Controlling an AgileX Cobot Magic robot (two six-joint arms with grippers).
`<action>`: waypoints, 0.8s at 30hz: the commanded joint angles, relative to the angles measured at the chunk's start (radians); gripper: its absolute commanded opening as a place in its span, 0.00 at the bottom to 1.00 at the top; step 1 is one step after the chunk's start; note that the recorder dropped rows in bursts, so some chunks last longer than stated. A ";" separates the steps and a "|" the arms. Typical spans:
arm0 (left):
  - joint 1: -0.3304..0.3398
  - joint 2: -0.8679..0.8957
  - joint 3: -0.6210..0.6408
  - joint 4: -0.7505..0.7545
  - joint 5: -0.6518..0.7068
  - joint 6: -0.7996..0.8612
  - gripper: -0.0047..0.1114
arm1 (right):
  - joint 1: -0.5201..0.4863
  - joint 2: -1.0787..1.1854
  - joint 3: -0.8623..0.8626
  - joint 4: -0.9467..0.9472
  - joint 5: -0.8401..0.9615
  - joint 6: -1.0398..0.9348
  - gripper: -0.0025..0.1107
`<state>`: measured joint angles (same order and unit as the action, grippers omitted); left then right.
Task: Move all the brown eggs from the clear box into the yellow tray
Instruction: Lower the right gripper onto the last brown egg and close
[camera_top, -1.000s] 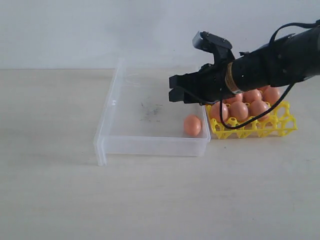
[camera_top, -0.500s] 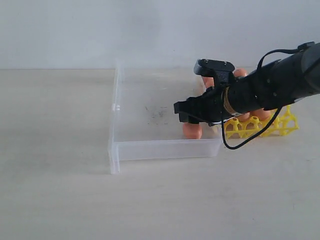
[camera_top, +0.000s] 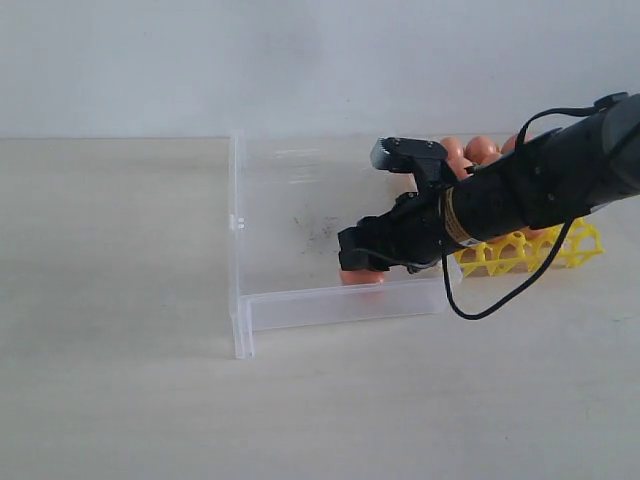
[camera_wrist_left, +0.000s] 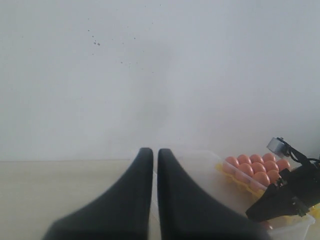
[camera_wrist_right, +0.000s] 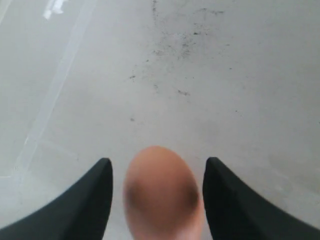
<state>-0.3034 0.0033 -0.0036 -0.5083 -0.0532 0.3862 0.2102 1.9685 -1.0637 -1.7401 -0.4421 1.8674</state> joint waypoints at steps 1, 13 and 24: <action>0.000 -0.003 0.004 -0.003 0.009 0.004 0.07 | -0.001 0.000 0.004 -0.004 -0.008 -0.049 0.45; 0.000 -0.003 0.004 -0.003 0.009 0.004 0.07 | -0.001 0.000 0.054 -0.004 -0.012 -0.104 0.45; 0.000 -0.003 0.004 -0.003 0.009 0.004 0.07 | -0.001 0.000 0.027 0.082 0.013 -0.440 0.02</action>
<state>-0.3034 0.0033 -0.0036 -0.5083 -0.0532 0.3862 0.2102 1.9703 -1.0272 -1.7302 -0.4400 1.6117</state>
